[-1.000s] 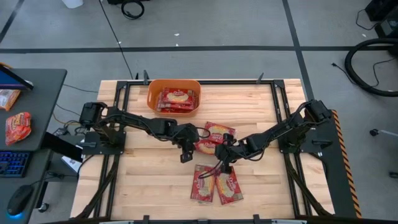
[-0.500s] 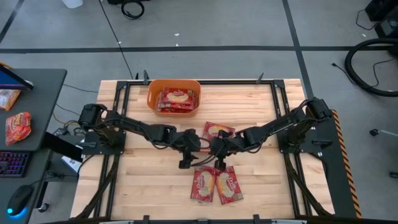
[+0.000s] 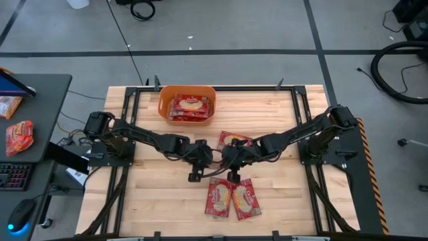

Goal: Sort popcorn bags into baskets
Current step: Put the red popcorn bag into the orange bin

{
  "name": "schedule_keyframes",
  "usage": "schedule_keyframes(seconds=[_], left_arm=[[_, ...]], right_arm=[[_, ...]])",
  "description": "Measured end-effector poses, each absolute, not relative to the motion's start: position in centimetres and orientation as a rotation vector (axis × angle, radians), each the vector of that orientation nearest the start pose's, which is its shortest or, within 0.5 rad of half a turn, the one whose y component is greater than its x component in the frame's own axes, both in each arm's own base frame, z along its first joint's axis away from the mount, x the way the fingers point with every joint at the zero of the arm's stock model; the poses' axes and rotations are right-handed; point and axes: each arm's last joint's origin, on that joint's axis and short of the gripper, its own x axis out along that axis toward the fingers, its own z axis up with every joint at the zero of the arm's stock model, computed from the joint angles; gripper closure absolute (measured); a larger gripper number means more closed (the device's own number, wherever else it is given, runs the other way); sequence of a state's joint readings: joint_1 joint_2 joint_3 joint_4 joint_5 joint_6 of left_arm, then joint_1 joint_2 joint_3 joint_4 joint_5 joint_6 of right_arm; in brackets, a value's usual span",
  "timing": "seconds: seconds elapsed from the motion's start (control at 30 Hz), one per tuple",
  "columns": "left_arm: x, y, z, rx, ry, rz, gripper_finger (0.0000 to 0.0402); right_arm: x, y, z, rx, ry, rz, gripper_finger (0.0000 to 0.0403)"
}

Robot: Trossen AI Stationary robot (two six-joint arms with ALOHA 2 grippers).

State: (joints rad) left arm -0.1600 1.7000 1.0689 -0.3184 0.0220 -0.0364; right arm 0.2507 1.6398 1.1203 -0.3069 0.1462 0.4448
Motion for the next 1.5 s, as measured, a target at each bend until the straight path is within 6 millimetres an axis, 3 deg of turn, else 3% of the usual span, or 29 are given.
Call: schedule_keyframes(seconds=[0.13,0.3,0.47,0.73,0.9,1.03,1.3,1.5], left_arm=[[32.8,-5.3,19.9,0.068,0.993,-0.140,0.0375],[30.9,-3.7,22.4,0.180,1.004,-0.072,0.0372],[29.1,-0.2,26.0,0.224,0.909,0.008,0.0375],[25.2,6.3,30.2,0.246,0.809,0.312,0.0370],[25.0,8.8,29.4,0.320,0.856,0.391,0.0370],[25.3,10.2,26.8,0.363,0.940,0.445,0.0367],[26.0,13.0,23.5,0.410,1.027,0.481,0.0361],[26.2,15.2,21.5,0.313,1.049,0.461,0.0296]], right_arm=[[33.6,8.2,24.2,0.278,0.857,-0.080,0.0342],[32.4,7.6,28.0,0.271,0.915,-0.181,0.0292],[30.2,6.7,31.1,0.211,0.903,-0.325,0.0259],[28.4,6.2,32.3,0.094,0.867,-0.459,0.0255],[28.5,5.4,32.3,0.066,0.867,-0.487,0.0253],[28.8,4.0,32.2,0.076,0.902,-0.469,0.0247],[29.0,1.9,32.1,0.050,0.931,-0.487,0.0243],[29.3,0.4,32.3,0.059,0.926,-0.478,0.0242]])
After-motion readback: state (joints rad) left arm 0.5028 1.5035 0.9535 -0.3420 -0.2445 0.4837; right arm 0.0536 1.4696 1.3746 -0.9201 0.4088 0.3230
